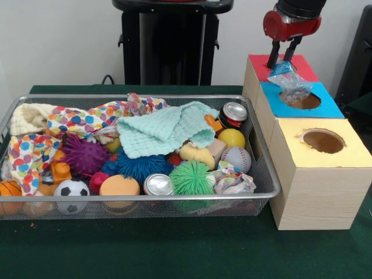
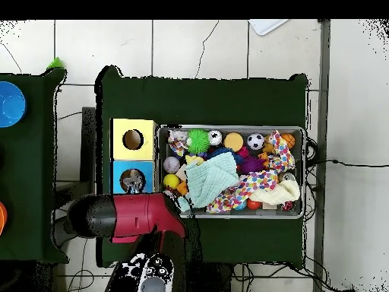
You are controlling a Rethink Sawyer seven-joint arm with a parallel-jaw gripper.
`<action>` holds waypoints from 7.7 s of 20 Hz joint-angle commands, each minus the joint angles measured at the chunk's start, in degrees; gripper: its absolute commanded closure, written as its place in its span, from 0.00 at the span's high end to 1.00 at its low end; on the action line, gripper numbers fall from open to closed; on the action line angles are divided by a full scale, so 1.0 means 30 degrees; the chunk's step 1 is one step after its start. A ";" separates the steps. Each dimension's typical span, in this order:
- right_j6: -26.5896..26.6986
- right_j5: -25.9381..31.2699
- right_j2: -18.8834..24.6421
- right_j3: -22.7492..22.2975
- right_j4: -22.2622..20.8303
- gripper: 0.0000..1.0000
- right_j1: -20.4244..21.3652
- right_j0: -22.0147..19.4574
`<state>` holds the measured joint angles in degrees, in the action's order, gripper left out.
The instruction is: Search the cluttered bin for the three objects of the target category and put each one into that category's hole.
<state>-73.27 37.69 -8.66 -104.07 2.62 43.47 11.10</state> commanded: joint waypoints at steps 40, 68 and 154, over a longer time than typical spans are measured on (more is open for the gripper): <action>-0.3838 0.4609 -0.0240 0.3362 0.0836 1.00 0.1036 -0.0929; 0.1721 0.0739 0.2880 0.2421 -0.2512 1.00 0.1516 -0.9153; -0.1003 -0.5780 0.6059 0.3762 -1.4617 1.00 -0.3346 -1.6486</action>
<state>-77.87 22.06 6.00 -95.04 -37.19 35.62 -38.53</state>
